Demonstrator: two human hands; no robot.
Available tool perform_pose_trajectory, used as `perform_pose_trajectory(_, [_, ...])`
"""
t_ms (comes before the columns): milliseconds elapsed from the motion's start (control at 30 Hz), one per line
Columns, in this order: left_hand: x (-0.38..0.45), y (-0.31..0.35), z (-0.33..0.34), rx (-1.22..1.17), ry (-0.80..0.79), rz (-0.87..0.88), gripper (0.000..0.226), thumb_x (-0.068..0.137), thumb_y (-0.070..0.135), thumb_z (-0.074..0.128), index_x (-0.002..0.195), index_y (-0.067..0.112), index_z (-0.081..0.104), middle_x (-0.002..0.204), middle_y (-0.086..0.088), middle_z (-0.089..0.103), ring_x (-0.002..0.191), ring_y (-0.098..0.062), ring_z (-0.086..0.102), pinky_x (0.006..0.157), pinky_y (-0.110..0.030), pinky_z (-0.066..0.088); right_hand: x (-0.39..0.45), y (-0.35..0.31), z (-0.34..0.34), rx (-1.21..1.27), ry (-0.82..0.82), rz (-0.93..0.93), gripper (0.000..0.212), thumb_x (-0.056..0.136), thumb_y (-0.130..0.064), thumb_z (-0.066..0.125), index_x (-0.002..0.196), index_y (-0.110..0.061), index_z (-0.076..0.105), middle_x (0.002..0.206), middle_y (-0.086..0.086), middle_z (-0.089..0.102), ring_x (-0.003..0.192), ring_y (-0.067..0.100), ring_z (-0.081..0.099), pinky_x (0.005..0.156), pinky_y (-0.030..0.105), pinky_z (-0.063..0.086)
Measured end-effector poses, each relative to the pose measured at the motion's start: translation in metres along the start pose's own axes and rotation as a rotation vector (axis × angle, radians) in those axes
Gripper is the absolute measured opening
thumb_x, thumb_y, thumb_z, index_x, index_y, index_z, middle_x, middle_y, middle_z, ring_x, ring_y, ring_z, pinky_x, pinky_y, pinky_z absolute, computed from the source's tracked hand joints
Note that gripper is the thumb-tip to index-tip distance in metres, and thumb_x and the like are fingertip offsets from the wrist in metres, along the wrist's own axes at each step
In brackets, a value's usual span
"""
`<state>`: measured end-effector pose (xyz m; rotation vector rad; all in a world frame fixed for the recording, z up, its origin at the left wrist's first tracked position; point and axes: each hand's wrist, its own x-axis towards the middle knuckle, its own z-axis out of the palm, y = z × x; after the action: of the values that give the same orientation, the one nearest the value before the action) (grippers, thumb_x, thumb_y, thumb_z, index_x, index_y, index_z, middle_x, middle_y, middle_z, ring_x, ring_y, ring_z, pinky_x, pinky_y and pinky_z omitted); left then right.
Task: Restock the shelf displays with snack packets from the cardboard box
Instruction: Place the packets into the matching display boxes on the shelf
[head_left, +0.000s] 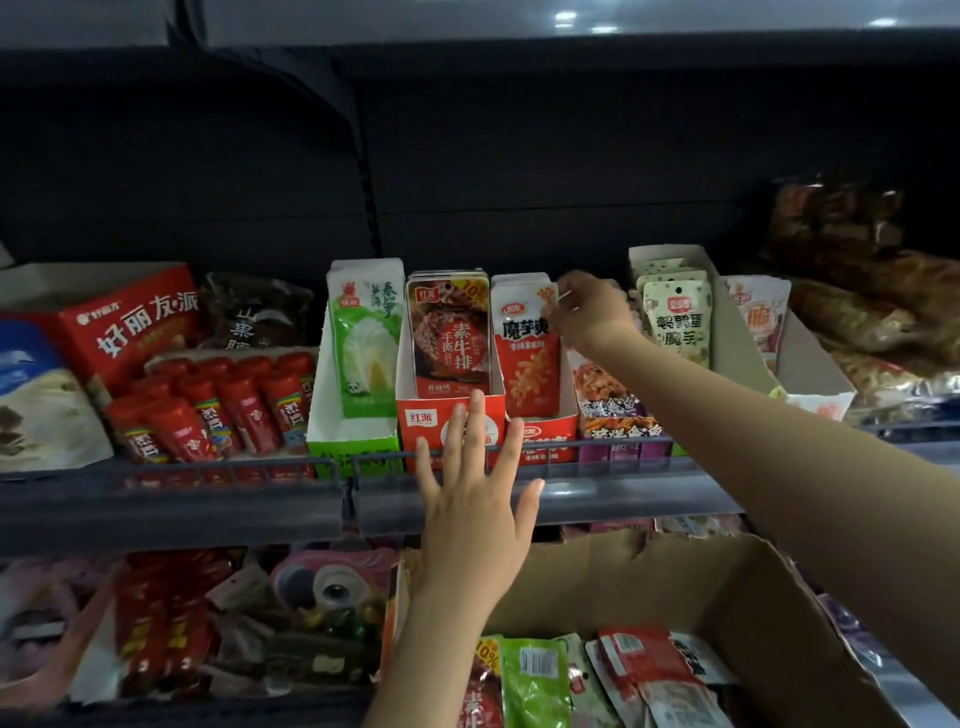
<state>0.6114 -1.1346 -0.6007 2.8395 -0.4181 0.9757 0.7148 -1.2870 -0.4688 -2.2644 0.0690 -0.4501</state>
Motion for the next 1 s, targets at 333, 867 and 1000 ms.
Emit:
perform_pose_trajectory(333, [0.0,0.001,0.0,-0.019,0.009,-0.011,0.057,0.092,0.052,0.028,0.141,0.026,0.041,0.157,-0.011,0.013,0.142,-0.028,0.015,0.109,-0.053,0.008,0.004,0.018,0.008,0.098,0.011,0.022,0.035,0.087,-0.009,0.063,0.12,-0.016,0.053,0.091,-0.002,0.06,0.081,0.013,0.057,0.057,0.017,0.042])
perform_pose_trajectory(867, [-0.002,0.013,-0.016,-0.272,0.034,0.0,0.043,0.093,0.035,0.035,0.125,0.02,0.06,0.15,-0.01,0.035,0.139,-0.023,0.03,0.11,-0.052,0.014,-0.033,0.026,-0.003,0.353,0.106,0.015,0.027,0.088,-0.005,0.054,0.114,-0.011,0.056,0.101,0.002,0.066,0.09,0.017,0.063,0.073,0.022,0.052])
perform_pose_trajectory(1000, [-0.009,0.026,-0.023,-0.379,0.076,0.032,0.037,0.091,0.029,0.039,0.116,0.019,0.065,0.137,-0.008,0.05,0.129,-0.023,0.042,0.11,-0.05,0.018,-0.07,0.036,-0.01,0.42,0.079,-0.038,0.018,0.085,0.0,0.06,0.099,-0.013,0.061,0.092,0.002,0.067,0.089,0.015,0.065,0.077,0.022,0.055])
